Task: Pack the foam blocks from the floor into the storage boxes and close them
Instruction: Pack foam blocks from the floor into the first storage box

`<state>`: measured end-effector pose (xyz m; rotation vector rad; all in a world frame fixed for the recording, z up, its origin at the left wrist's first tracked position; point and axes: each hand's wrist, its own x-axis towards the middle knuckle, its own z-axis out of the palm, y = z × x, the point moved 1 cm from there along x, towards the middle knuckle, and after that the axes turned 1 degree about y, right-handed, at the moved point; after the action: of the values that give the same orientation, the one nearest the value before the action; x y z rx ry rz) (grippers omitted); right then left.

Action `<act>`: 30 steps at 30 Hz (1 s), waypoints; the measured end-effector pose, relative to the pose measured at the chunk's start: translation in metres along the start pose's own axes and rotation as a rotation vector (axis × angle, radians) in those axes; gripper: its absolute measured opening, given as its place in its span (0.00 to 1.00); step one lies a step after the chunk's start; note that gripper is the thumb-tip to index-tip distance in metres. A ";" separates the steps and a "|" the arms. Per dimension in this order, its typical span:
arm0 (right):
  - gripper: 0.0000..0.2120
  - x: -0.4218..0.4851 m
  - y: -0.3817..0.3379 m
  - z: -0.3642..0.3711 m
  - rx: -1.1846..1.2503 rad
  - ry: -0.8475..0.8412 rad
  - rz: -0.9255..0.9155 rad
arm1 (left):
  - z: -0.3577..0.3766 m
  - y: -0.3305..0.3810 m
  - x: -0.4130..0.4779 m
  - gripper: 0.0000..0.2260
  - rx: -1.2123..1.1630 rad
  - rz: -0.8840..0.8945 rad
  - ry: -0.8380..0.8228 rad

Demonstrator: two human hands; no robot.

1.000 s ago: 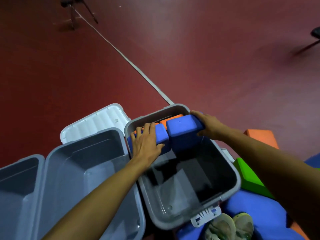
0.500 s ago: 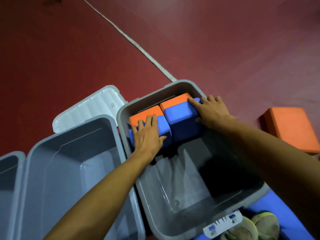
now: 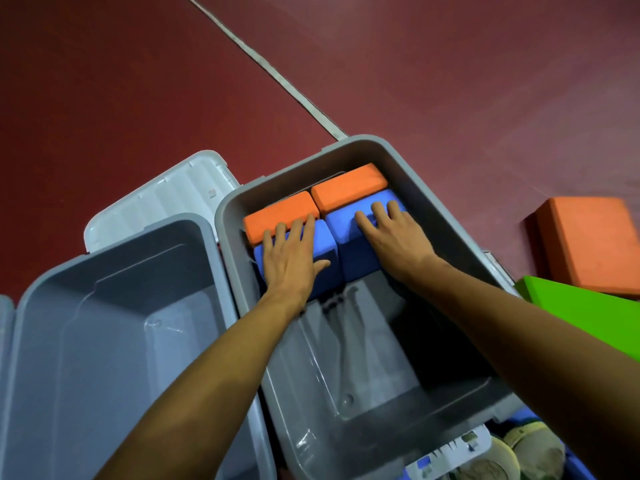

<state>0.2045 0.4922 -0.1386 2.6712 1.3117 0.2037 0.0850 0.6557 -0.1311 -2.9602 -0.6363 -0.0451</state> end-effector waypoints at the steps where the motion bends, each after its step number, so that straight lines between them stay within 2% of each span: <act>1: 0.35 -0.002 -0.004 0.000 0.009 -0.020 0.029 | 0.000 -0.002 0.001 0.39 0.045 0.013 0.016; 5: 0.38 -0.007 -0.022 -0.006 0.047 -0.155 0.107 | 0.000 0.006 0.002 0.37 0.034 -0.041 -0.038; 13: 0.43 -0.012 -0.022 -0.029 0.109 -0.282 0.133 | -0.015 0.014 0.000 0.37 -0.131 -0.092 -0.165; 18: 0.37 -0.019 -0.019 -0.063 0.179 -0.286 0.155 | -0.053 0.024 -0.007 0.29 -0.204 -0.062 -0.155; 26: 0.34 -0.066 -0.015 -0.136 0.335 -0.429 0.263 | -0.136 0.043 -0.032 0.27 -0.305 0.023 -0.195; 30: 0.33 -0.091 -0.012 -0.171 0.376 -0.427 0.283 | -0.174 0.056 -0.047 0.25 -0.299 0.075 -0.200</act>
<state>0.1074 0.4414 0.0217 2.9600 0.9099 -0.6074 0.0644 0.5656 0.0328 -3.3054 -0.5858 0.1811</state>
